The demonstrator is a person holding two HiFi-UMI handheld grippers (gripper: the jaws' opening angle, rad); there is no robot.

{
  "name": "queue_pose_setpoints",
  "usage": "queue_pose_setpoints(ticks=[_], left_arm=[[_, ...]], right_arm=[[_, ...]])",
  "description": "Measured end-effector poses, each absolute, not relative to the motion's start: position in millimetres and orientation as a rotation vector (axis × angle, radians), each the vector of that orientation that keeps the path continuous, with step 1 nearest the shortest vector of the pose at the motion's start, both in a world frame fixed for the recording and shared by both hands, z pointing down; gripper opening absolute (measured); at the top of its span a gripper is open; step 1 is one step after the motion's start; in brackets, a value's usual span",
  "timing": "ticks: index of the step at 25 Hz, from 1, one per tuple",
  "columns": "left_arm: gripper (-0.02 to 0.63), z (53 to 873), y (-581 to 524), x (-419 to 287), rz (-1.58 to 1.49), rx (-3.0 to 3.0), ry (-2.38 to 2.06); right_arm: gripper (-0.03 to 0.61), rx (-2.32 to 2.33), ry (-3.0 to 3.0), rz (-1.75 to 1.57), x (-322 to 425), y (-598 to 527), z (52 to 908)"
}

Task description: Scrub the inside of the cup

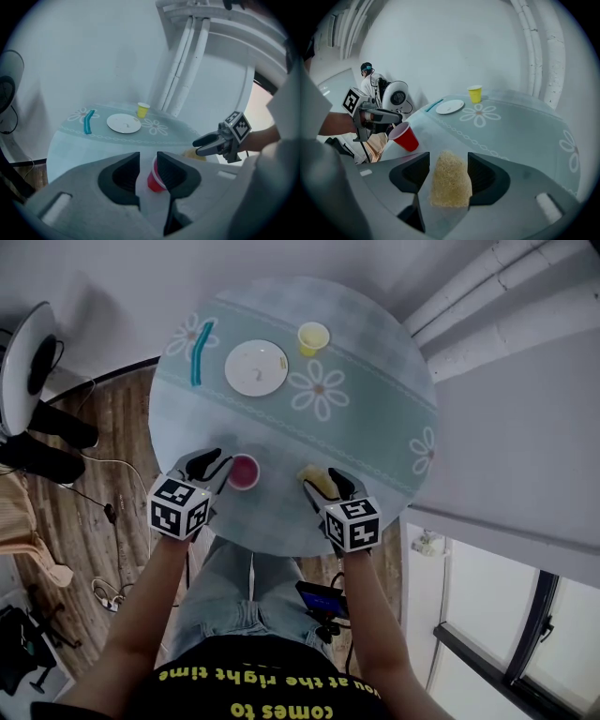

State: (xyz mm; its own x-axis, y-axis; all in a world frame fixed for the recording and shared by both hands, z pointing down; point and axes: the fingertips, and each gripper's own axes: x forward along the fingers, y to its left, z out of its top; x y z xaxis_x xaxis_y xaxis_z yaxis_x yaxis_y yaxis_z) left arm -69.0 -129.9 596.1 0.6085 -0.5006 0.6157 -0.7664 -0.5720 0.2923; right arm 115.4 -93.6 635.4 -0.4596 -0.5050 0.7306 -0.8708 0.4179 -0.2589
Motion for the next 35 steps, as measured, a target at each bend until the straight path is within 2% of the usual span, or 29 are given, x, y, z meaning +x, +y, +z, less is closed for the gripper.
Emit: queue_pose_setpoints(ticks=[8, 14, 35], left_arm=[[0.102, 580.6, -140.8, -80.8, 0.577, 2.277, -1.130], [0.012, 567.6, -146.3, -84.9, 0.526, 2.288, -1.209], [0.000, 506.7, -156.4, -75.5, 0.347, 2.491, -1.310]], right_arm=[[0.142, 1.200, -2.149, 0.829, 118.7, -97.4, 623.0], [0.009, 1.253, -2.175, 0.792, 123.9, -102.9, 610.2], [0.008, 1.408, -2.381, 0.601, 129.0, -124.2, 530.8]])
